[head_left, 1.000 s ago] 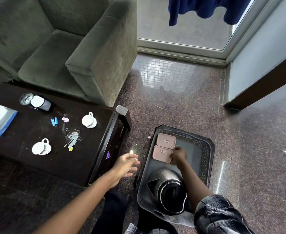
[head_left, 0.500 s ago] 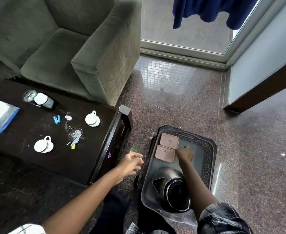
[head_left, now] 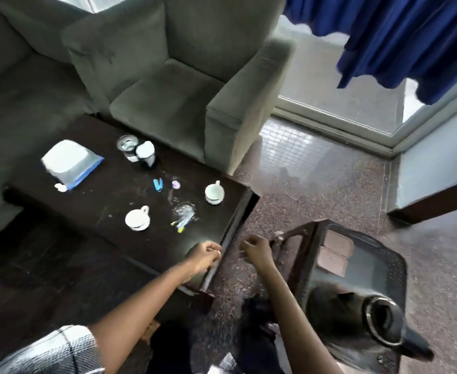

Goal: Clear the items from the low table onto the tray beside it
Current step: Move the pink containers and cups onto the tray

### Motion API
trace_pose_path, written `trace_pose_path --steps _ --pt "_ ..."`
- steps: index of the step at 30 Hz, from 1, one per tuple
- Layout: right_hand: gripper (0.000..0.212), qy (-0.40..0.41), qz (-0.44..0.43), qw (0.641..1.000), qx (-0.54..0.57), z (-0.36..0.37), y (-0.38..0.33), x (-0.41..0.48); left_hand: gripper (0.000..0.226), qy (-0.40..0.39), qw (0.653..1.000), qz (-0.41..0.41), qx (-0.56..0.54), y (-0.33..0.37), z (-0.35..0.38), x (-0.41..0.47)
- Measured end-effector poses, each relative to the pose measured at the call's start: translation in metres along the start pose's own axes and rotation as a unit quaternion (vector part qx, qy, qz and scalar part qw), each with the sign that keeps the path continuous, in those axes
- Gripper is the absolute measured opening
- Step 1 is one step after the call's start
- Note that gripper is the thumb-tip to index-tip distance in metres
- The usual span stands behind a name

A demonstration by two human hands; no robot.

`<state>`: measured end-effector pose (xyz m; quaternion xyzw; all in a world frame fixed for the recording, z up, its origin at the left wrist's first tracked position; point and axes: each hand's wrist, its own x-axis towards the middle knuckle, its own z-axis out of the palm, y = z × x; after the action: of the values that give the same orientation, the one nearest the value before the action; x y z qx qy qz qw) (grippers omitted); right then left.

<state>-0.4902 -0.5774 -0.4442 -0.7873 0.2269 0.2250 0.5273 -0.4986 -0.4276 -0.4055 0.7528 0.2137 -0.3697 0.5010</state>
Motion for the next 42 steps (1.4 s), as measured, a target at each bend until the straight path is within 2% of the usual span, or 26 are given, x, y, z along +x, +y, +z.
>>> trace_pose_path --steps 3,6,11,16,21,28,31,35,39,42 --pt "0.028 -0.064 0.017 0.998 0.009 0.087 -0.034 -0.020 0.019 0.023 0.999 0.005 -0.028 -0.034 -0.081 -0.011" --pt "0.028 -0.142 0.043 0.989 -0.028 0.158 -0.055 -0.032 0.017 0.063 0.996 -0.013 -0.056 -0.072 -0.157 -0.023" --pt "0.017 -0.217 0.073 0.970 -0.085 0.229 -0.076 -0.037 0.016 0.136 0.985 -0.016 -0.107 -0.114 -0.249 -0.029" --pt "0.020 -0.179 0.096 0.975 -0.088 0.267 -0.095 -0.016 0.018 0.168 0.979 -0.008 -0.118 -0.124 -0.289 -0.016" --pt "0.022 -0.128 0.116 0.982 -0.081 0.301 -0.107 0.022 0.019 0.143 0.984 -0.014 -0.110 -0.118 -0.315 0.008" --pt "0.024 -0.122 0.154 0.973 -0.123 0.329 -0.106 0.080 0.022 0.144 0.985 -0.019 -0.093 -0.092 -0.352 0.047" --pt "0.024 -0.106 0.149 0.971 -0.152 0.337 -0.101 0.108 0.022 0.139 0.987 -0.028 -0.076 -0.088 -0.363 0.065" --pt "0.012 -0.092 0.180 0.964 -0.172 0.351 -0.062 0.158 0.022 0.118 0.990 -0.044 -0.061 -0.086 -0.367 0.079" --pt "0.039 -0.093 0.186 0.963 -0.169 0.364 -0.063 0.168 0.023 0.103 0.993 -0.045 -0.037 -0.091 -0.370 0.090" --pt "0.040 -0.084 0.189 0.960 -0.189 0.363 -0.089 0.154 0.023 0.098 0.994 -0.044 -0.014 -0.093 -0.372 0.099"
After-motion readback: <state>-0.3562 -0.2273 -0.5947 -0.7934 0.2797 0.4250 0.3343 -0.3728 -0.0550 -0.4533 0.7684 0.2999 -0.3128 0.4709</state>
